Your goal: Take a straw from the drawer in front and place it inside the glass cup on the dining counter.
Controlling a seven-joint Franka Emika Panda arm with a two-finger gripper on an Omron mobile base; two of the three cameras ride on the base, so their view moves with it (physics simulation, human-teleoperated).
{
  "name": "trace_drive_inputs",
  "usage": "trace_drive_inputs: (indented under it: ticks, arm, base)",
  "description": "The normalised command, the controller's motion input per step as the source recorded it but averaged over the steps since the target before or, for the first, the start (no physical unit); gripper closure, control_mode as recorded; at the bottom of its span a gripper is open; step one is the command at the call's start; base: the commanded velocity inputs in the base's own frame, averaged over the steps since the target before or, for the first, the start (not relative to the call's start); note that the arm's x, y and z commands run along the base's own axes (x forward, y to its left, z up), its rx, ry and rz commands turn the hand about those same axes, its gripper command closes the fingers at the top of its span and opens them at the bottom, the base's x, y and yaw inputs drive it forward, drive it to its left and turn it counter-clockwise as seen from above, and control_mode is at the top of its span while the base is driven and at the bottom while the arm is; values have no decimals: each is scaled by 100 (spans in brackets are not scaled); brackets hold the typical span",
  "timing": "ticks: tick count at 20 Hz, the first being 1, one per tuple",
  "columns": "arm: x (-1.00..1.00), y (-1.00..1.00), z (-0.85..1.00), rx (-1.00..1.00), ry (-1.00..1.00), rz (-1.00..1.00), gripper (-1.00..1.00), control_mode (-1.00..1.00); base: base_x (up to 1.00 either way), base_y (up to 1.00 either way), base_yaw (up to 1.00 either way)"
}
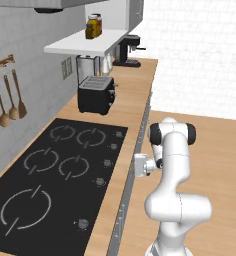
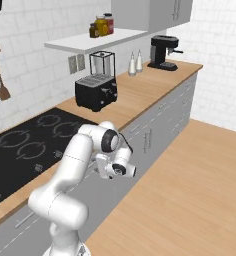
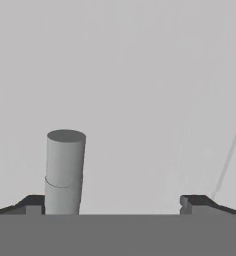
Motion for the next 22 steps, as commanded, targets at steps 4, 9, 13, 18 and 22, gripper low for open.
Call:
trace_drive_inputs:
  ticks: [4,9,13,18,22]
  arm:
    - [5,5,-19,0,0,0,100,-100]
    - [7,6,-15,0,0,0,100,-100]
    - [8,4,-7,0,9,0,100,-100]
    - [0,3,-17,-2,7,0,100,-100]
    - [-18,0,0,0,0,0,100,-100]
  base:
    - [0,0,0]
    - [0,0,0]
    - [0,0,0]
    - [0,0,0]
    - [0,0,0]
